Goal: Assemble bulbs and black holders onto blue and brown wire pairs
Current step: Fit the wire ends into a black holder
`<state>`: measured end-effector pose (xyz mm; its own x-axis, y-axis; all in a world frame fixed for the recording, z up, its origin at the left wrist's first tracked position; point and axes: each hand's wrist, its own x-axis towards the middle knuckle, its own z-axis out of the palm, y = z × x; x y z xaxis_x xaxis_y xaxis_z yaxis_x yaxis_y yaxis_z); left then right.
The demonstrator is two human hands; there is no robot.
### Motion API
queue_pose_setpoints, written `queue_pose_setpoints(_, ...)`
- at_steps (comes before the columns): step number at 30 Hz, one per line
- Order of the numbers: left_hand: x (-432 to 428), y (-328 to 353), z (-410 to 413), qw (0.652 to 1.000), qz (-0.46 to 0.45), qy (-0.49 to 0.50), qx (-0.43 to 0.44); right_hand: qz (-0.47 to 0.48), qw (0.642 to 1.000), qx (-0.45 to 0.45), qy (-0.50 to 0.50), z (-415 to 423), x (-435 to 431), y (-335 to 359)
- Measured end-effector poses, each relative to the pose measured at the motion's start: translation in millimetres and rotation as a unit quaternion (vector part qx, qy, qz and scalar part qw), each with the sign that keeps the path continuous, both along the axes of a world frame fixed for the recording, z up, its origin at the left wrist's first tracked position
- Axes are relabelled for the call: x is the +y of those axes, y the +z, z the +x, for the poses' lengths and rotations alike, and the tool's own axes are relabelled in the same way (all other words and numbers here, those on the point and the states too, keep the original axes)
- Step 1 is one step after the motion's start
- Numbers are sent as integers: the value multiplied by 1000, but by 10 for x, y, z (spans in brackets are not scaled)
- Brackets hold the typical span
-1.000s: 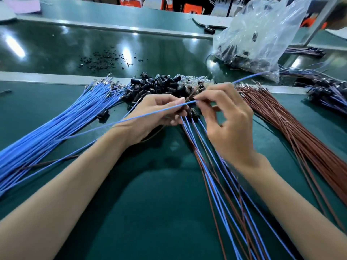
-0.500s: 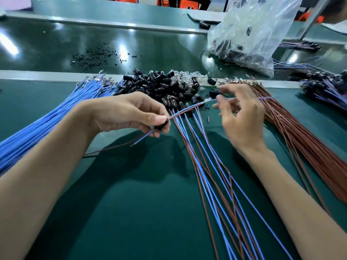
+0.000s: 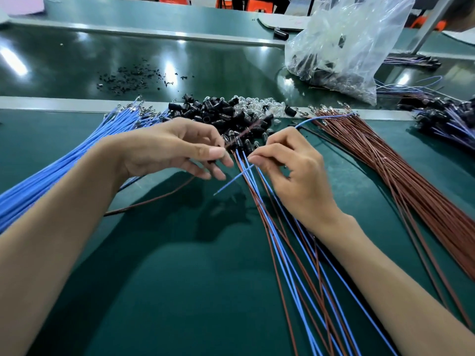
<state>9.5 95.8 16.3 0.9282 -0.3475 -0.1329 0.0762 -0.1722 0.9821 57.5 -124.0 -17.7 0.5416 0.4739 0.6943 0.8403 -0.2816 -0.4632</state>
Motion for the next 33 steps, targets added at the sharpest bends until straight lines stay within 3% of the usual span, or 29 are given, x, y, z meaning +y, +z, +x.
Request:
queue_pose_setpoints(6,142,-42,-10,998,-5,56,8,-24,998,23,49,-21,-29,33)
queue_pose_setpoints(14,89,-77,10,997,64,45,2,34,995,-15,-92,17,-56,39)
queue_pose_setpoints(28,-172,-54,36,995,79,64,-20,-3,995,-43,-91,-24,-10,2)
queue_pose_setpoints(33,-211,-47,49,992,100,76,-28,27,991,-53,-122,-26,-12,17)
